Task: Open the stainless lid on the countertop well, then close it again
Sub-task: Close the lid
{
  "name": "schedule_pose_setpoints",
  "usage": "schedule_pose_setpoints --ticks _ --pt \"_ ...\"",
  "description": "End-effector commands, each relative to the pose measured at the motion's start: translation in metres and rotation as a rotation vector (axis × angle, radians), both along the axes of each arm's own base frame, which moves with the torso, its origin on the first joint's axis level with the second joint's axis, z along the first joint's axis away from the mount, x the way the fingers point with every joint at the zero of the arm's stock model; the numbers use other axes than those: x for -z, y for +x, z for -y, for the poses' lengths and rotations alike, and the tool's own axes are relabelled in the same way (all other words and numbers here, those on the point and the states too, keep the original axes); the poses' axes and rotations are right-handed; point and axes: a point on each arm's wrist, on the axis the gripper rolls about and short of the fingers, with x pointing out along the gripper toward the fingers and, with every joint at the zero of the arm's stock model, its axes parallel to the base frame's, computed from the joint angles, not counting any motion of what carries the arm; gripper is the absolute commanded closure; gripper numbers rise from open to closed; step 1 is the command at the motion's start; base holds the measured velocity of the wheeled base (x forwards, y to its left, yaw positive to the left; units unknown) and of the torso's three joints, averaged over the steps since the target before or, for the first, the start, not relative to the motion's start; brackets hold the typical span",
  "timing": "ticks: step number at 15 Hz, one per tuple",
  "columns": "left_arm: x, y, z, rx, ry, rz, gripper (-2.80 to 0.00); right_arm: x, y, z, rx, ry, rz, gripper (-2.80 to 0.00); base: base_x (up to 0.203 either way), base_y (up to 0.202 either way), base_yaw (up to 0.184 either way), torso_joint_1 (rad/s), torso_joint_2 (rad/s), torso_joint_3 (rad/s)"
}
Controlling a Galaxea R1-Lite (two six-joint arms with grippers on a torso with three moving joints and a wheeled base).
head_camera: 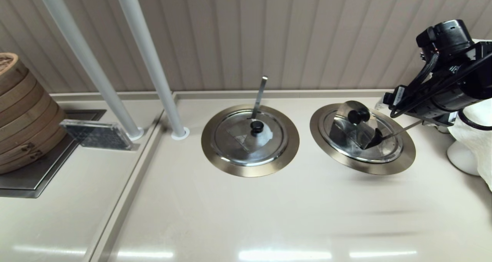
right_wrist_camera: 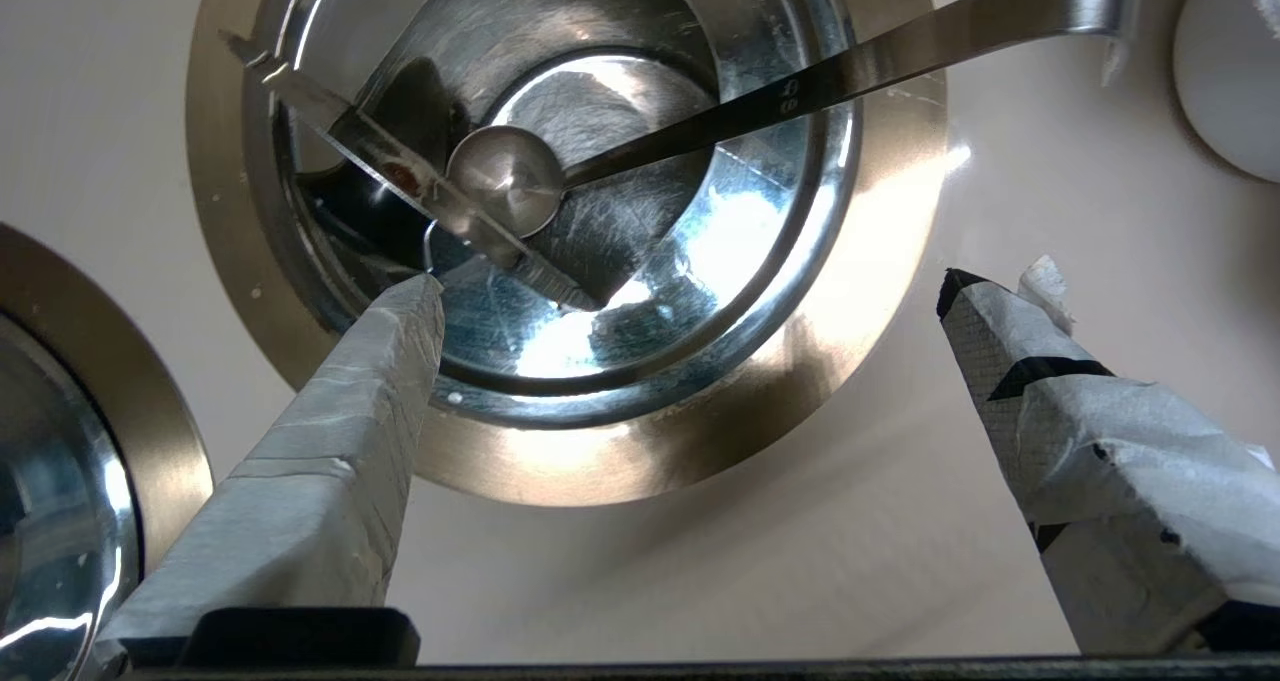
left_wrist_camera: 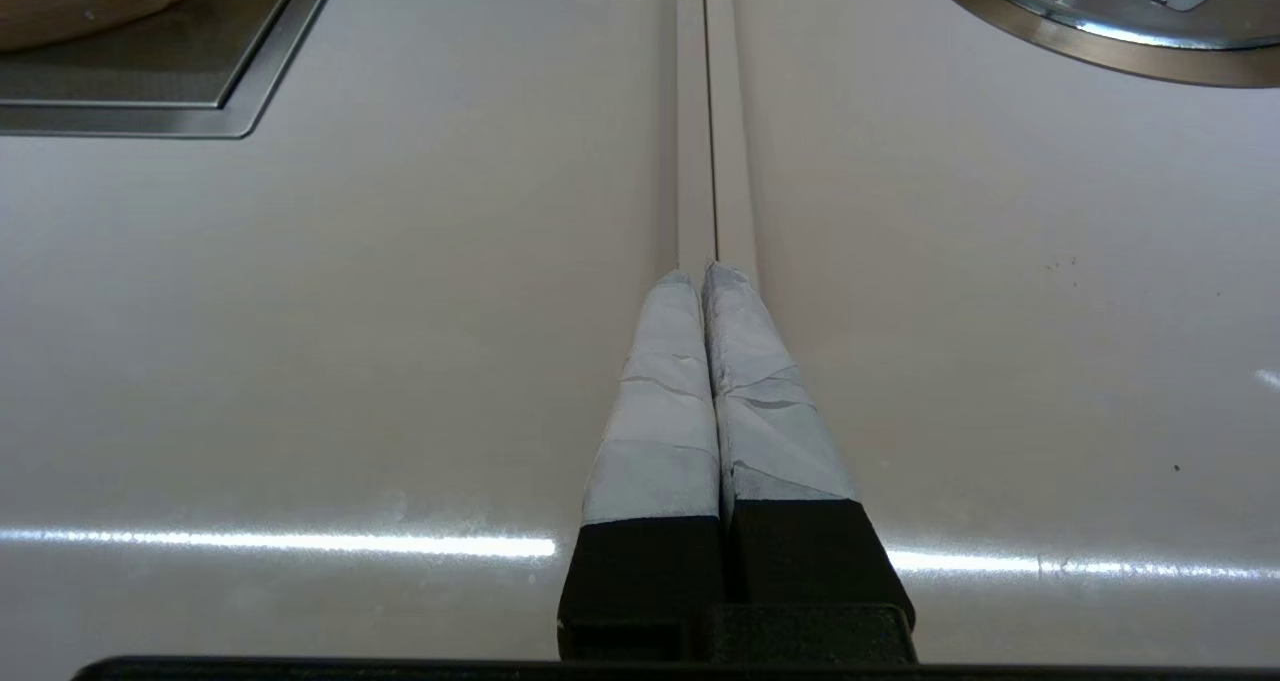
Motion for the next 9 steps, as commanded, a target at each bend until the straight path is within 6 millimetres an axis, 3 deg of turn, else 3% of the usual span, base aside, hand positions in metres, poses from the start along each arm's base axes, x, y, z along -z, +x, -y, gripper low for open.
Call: schedule_pose_setpoints --ticks 1,4,9 --pt "0.0 0.0 0.0 -0.001 -0.001 0.001 0.0 0.007 0.001 0.014 0.059 -0.004 -0.025 -2.8 0.0 0.0 0.0 0.0 0.0 0.0" --pt "0.0 0.0 0.0 -0.001 -0.001 0.001 0.0 0.015 0.001 0.022 0.097 0.021 -0.047 -2.8 0.0 0.0 0.0 0.0 0.0 0.0" --pt "0.0 0.0 0.0 0.0 -0.001 0.001 0.0 -0.014 -0.025 -0.018 -0.17 -0.121 0.006 -2.8 0.0 0.0 0.0 0.0 0.0 0.0"
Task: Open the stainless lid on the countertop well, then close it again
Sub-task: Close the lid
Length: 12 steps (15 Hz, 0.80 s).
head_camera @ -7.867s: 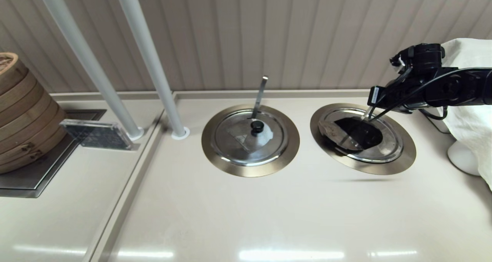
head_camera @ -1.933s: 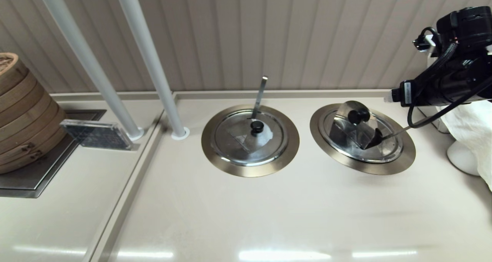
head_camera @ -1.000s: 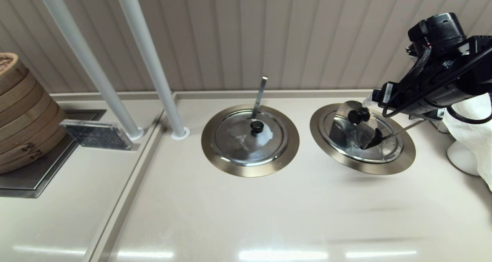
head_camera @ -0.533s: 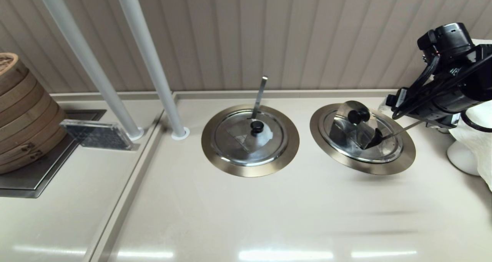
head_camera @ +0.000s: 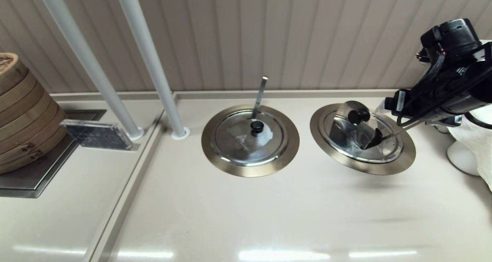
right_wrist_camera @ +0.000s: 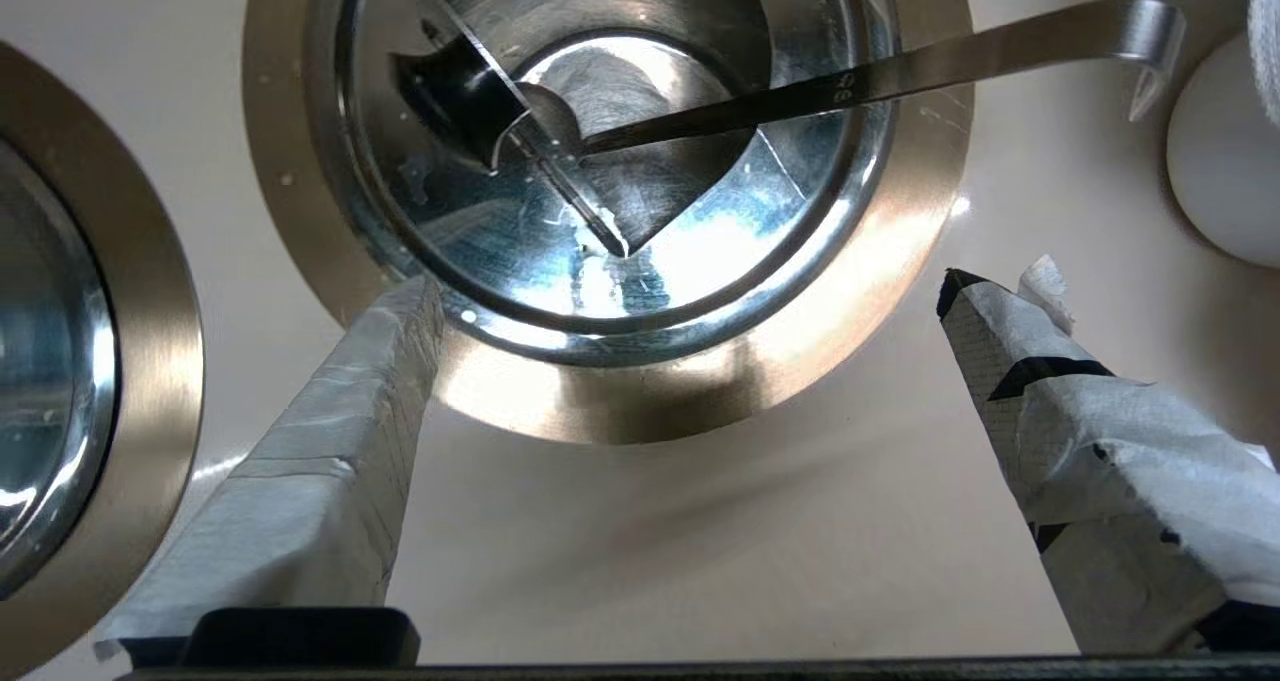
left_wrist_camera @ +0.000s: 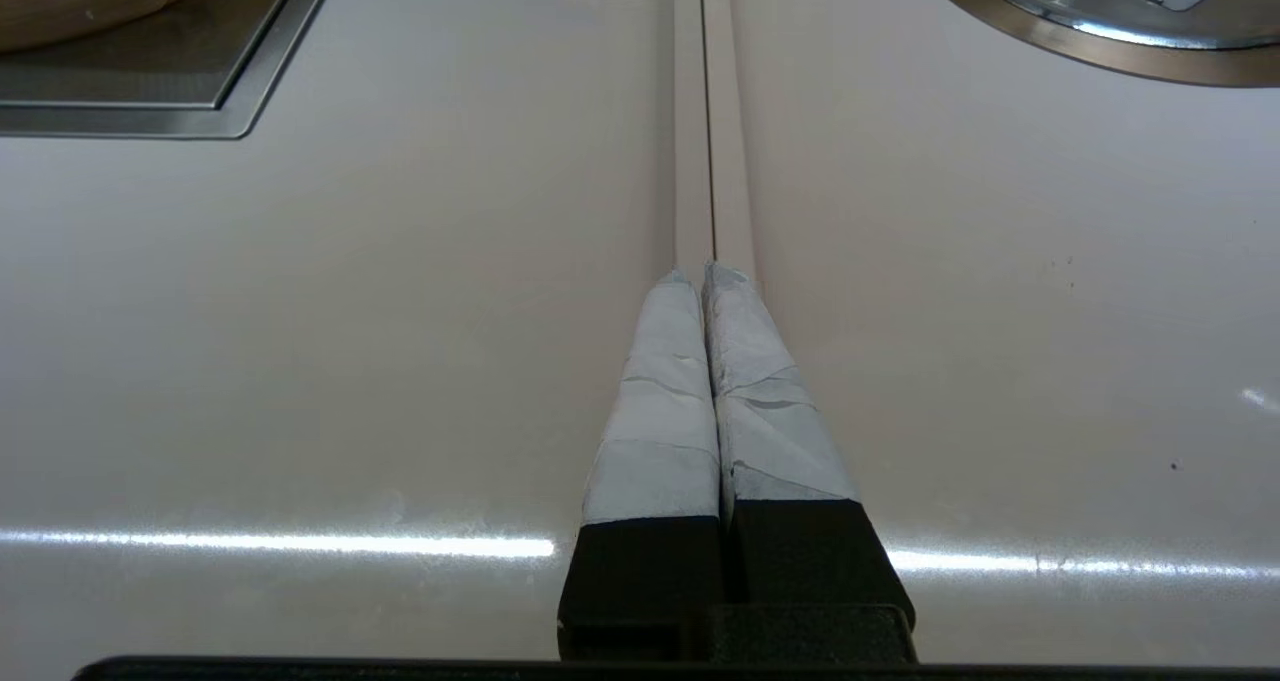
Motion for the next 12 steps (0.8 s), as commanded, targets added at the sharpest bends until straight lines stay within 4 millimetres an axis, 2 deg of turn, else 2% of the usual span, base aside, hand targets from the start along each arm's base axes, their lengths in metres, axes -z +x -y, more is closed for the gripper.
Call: schedule_pose_setpoints --ticks 1,4,10,12 --pt "0.0 0.0 0.0 -0.002 -0.001 0.001 0.0 -0.007 -0.007 -0.01 -0.063 -0.031 0.016 -2.8 0.0 0.0 0.0 0.0 0.0 0.0" --pt "0.0 0.0 0.0 0.0 -0.001 0.001 0.0 0.011 0.01 -0.01 -0.054 -0.05 -0.041 -2.8 0.0 0.0 0.0 0.0 0.0 0.0" --pt "0.0 0.0 0.0 -0.002 -0.001 0.001 0.0 0.056 0.057 0.001 -0.016 -0.079 -0.111 -2.8 0.0 0.0 0.0 0.0 0.0 0.0" --pt "0.0 0.0 0.0 -0.002 -0.001 0.001 0.0 0.057 0.064 0.012 0.016 -0.076 -0.096 -2.8 0.0 0.0 0.0 0.0 0.0 0.0"
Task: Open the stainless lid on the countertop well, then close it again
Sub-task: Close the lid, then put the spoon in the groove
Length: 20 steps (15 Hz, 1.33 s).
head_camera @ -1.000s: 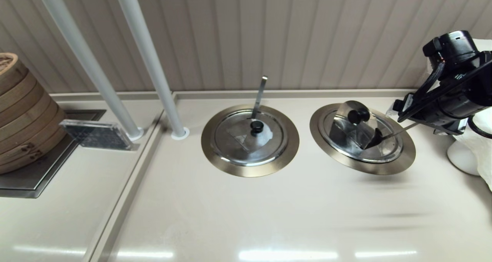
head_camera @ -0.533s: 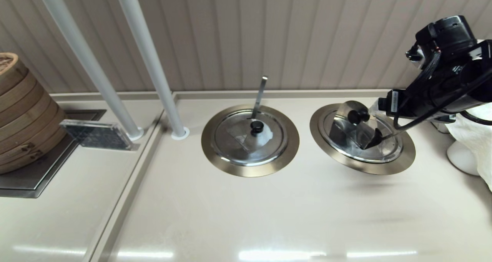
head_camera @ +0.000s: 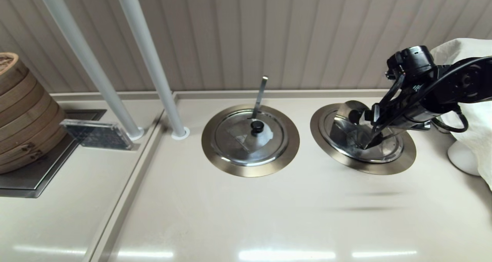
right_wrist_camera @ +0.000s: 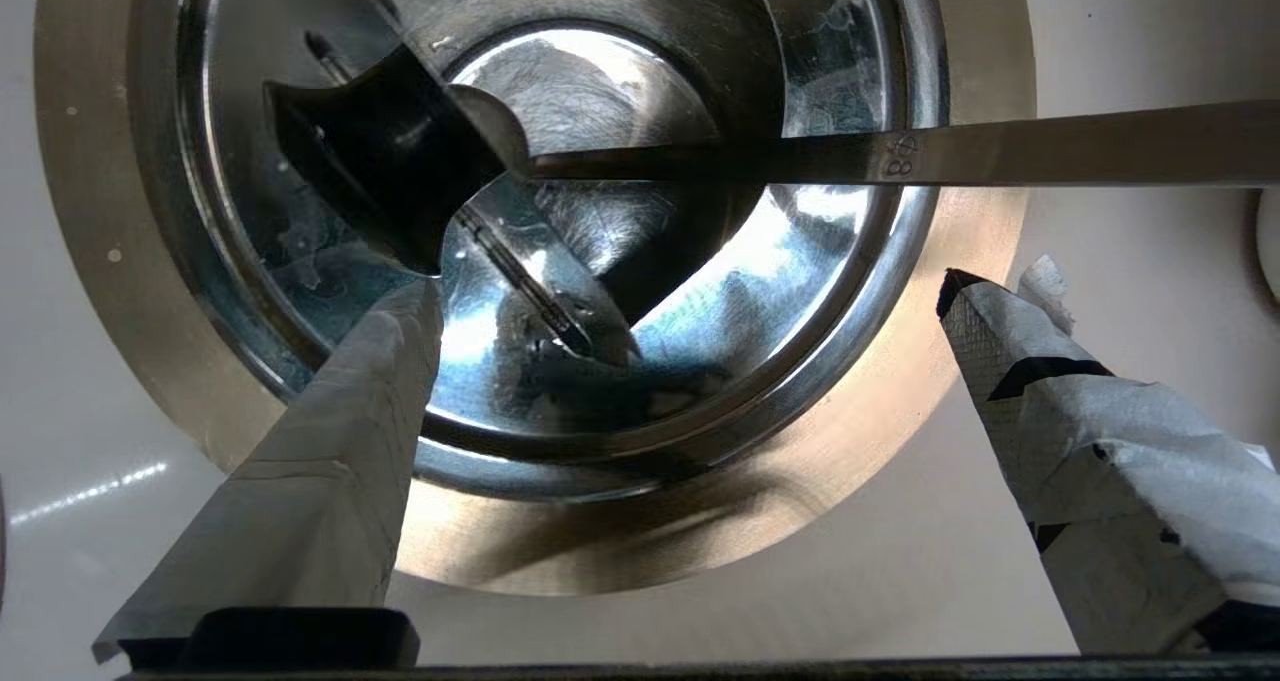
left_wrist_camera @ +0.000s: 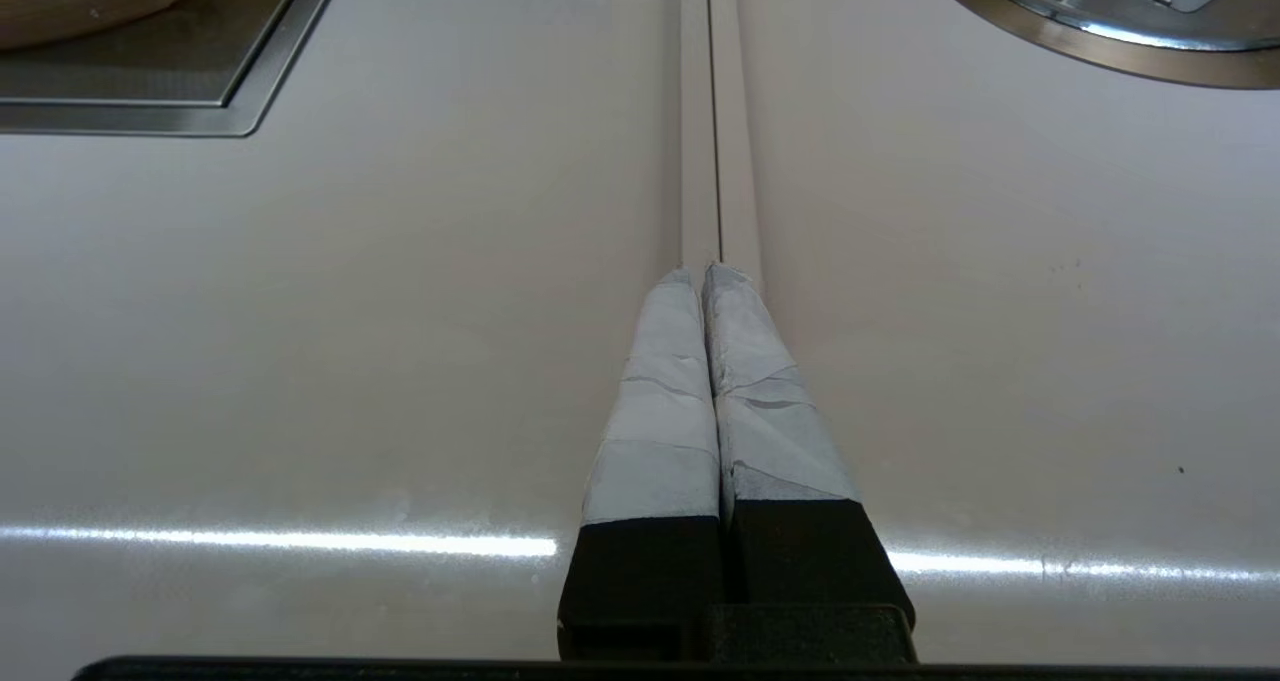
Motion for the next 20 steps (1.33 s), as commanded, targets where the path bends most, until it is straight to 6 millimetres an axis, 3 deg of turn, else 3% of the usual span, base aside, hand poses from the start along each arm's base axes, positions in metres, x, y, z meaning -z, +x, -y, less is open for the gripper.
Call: schedule_pose_setpoints --ticks 1,6,9,11,15,20 --pt "0.0 0.0 0.0 -0.001 0.0 0.0 0.0 0.01 0.009 0.007 0.024 -0.002 -0.024 -2.8 0.0 0.0 0.0 0.0 0.0 0.0" --pt "0.0 0.0 0.0 0.0 0.0 0.0 0.0 -0.016 -0.007 0.019 0.041 -0.003 0.044 -2.8 0.0 0.0 0.0 0.0 0.0 0.0" --pt "0.0 0.0 0.0 -0.001 0.0 0.0 0.0 -0.047 -0.052 0.003 -0.021 0.028 0.1 -2.8 0.0 0.0 0.0 0.0 0.0 0.0" --pt "0.0 0.0 0.0 -0.001 0.0 0.0 0.0 -0.043 -0.066 -0.002 0.042 0.111 0.096 -2.8 0.0 0.0 0.0 0.0 0.0 0.0" --pt "0.0 0.0 0.0 -0.001 0.0 0.0 0.0 -0.015 -0.053 0.013 0.153 0.164 0.026 -2.8 0.0 0.0 0.0 0.0 0.0 0.0" --pt "0.0 0.0 0.0 0.0 0.0 0.0 0.0 0.013 -0.008 0.043 0.221 0.198 -0.02 -2.8 0.0 0.0 0.0 0.0 0.0 0.0"
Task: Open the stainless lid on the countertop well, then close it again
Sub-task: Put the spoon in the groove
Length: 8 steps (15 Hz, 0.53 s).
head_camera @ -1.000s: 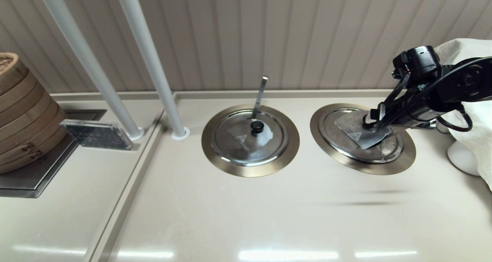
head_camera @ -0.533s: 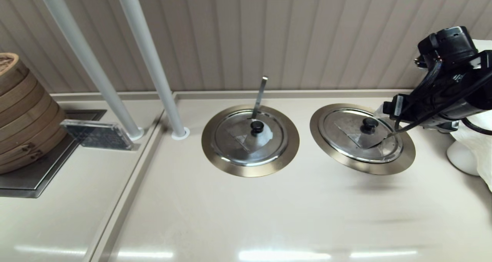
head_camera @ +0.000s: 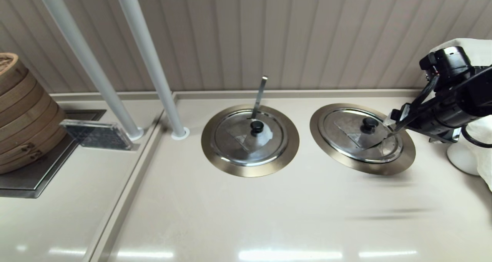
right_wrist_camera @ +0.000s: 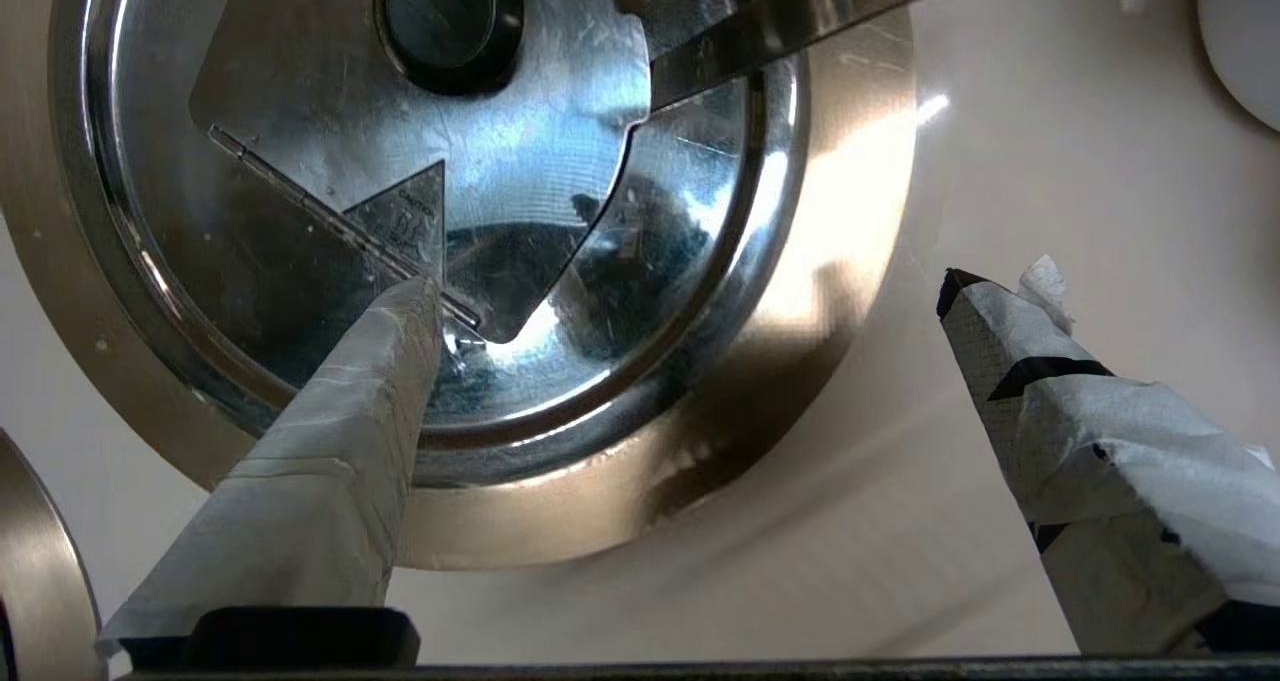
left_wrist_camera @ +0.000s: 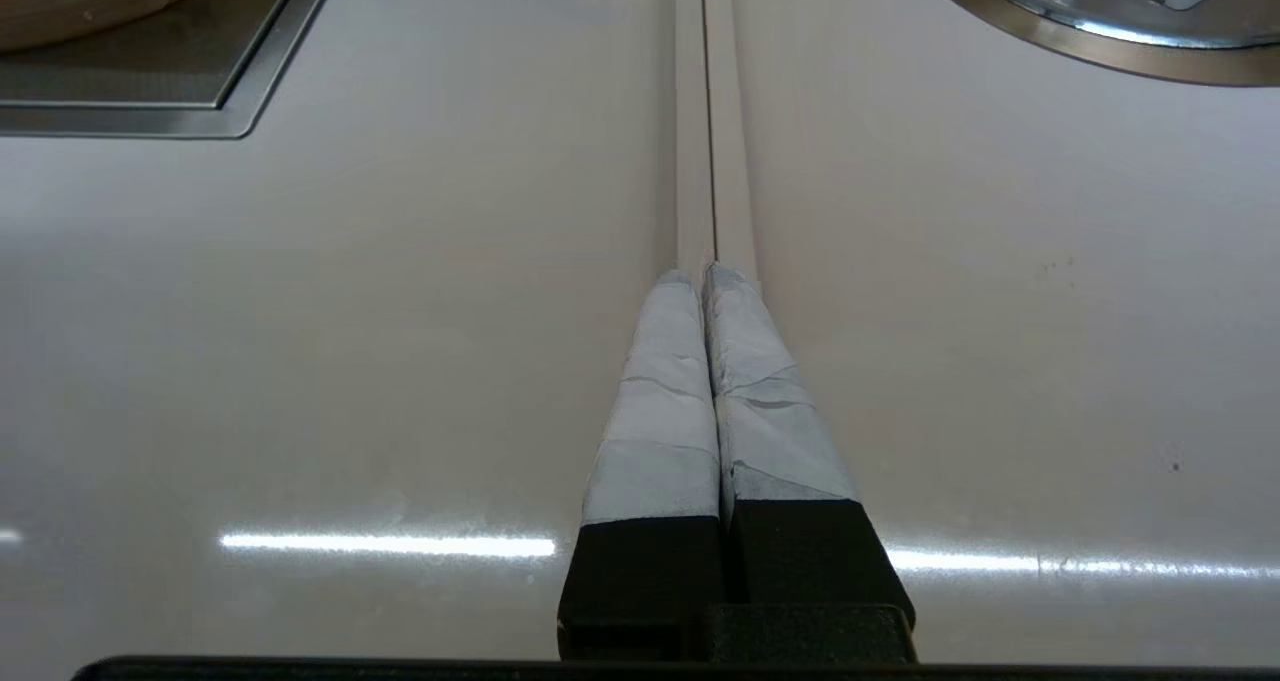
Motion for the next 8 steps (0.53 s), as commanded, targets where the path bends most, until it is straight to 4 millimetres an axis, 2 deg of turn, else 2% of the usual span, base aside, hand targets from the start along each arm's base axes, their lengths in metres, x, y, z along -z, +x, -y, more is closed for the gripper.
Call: schedule_pose_setpoints --ticks 1,4,8 --pt "0.0 0.0 0.0 -0.001 0.0 0.001 0.0 0.016 0.028 0.011 0.027 0.007 -0.028 -2.8 0.0 0.0 0.0 0.0 0.0 0.0" --pt "0.0 0.0 0.0 -0.002 0.0 0.001 0.0 0.015 0.056 0.017 0.014 0.023 0.015 -2.8 0.0 0.0 0.0 0.0 0.0 0.0" --pt "0.0 0.0 0.0 -0.002 0.0 0.001 0.0 0.013 0.082 0.018 0.0 0.015 0.051 -2.8 0.0 0.0 0.0 0.0 0.0 0.0"
